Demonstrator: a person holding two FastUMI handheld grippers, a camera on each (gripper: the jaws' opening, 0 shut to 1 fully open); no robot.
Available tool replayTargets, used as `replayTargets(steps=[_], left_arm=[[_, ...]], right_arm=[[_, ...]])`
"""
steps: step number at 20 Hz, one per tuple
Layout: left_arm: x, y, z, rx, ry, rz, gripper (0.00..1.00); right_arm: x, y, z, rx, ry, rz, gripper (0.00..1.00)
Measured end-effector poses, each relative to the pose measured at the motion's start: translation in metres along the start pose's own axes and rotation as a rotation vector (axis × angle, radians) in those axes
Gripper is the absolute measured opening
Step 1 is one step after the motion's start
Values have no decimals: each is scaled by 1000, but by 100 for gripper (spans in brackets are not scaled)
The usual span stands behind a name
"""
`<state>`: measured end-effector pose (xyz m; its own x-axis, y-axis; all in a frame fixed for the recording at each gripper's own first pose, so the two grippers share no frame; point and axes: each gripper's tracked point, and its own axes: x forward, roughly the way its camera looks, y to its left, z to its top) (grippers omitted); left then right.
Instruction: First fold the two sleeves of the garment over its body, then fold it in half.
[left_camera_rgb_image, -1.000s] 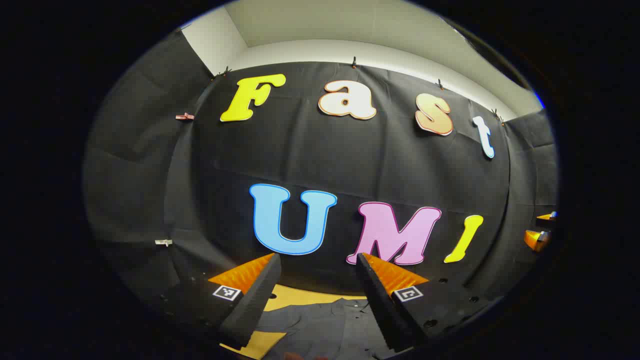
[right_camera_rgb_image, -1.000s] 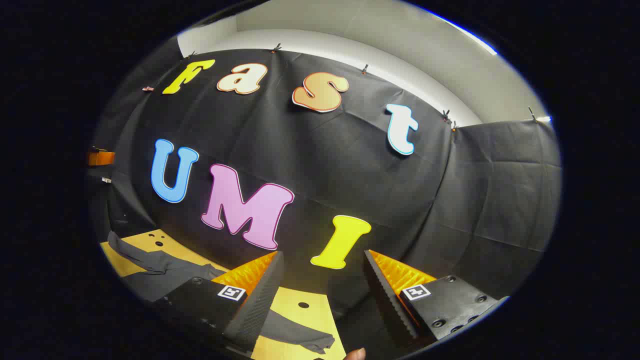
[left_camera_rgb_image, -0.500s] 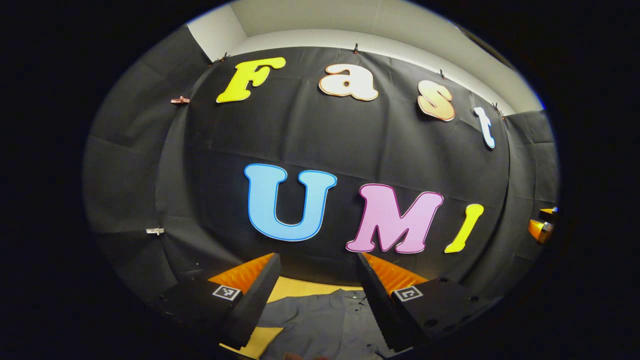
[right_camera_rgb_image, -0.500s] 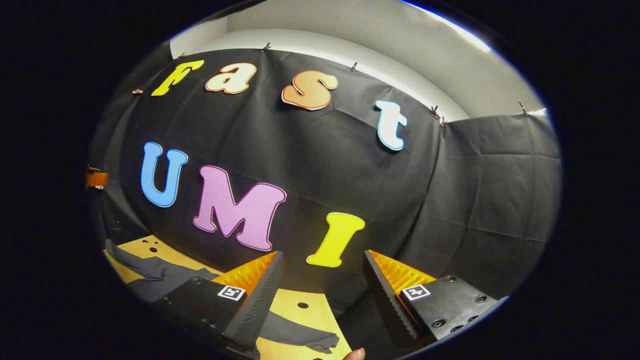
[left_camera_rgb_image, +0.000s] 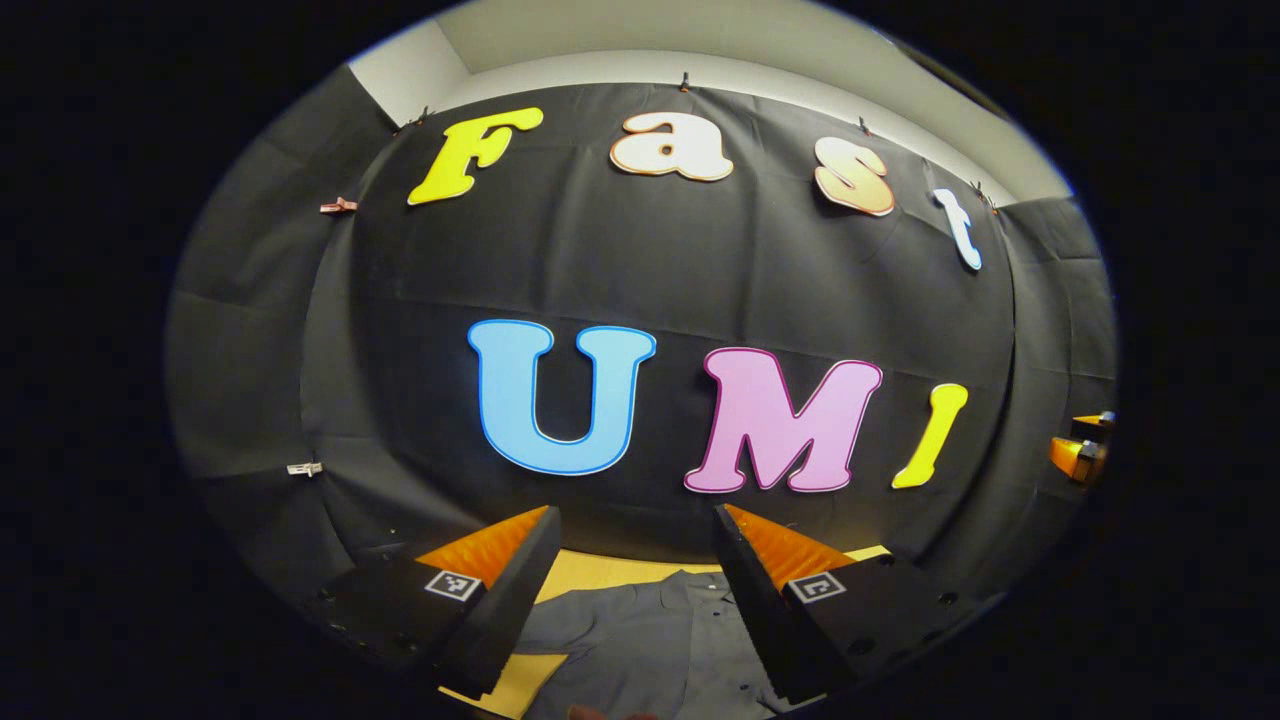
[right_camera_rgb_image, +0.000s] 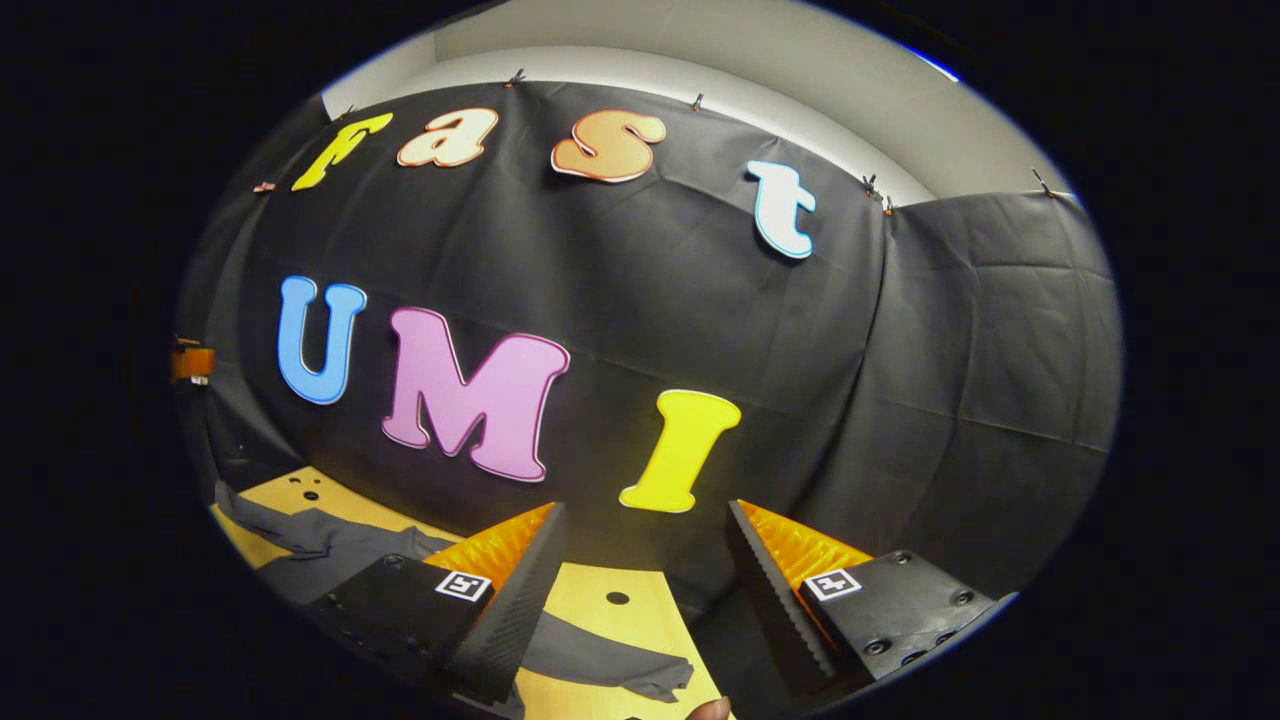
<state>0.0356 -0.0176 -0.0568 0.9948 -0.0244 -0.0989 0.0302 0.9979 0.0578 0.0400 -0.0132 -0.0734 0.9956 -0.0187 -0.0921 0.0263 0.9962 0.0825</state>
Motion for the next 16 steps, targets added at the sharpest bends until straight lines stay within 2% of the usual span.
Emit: replayTargets(steps=[2, 4, 9, 10, 11, 12, 16], left_arm=[[0, -9, -3, 14, 6, -3, 95], [0, -22, -9, 29, 14, -7, 95], [-4, -46, -27, 63, 66, 6, 95], [-7, -49, -31, 65, 68, 15, 95], [-9, -51, -31, 66, 68, 27, 95], [-11, -52, -34, 65, 68, 39, 95], [-19, -55, -44, 86, 96, 75, 96]], right_arm=[[12, -10, -29, -3, 34, 3, 98], [31, -25, -87, -42, 105, 1, 98], [53, -26, -194, -55, 209, 61, 98], [57, -27, -215, -57, 239, 66, 98], [60, -28, -235, -56, 271, 66, 93], [64, -29, -256, -51, 306, 68, 98], [76, -30, -326, -11, 414, 71, 97]])
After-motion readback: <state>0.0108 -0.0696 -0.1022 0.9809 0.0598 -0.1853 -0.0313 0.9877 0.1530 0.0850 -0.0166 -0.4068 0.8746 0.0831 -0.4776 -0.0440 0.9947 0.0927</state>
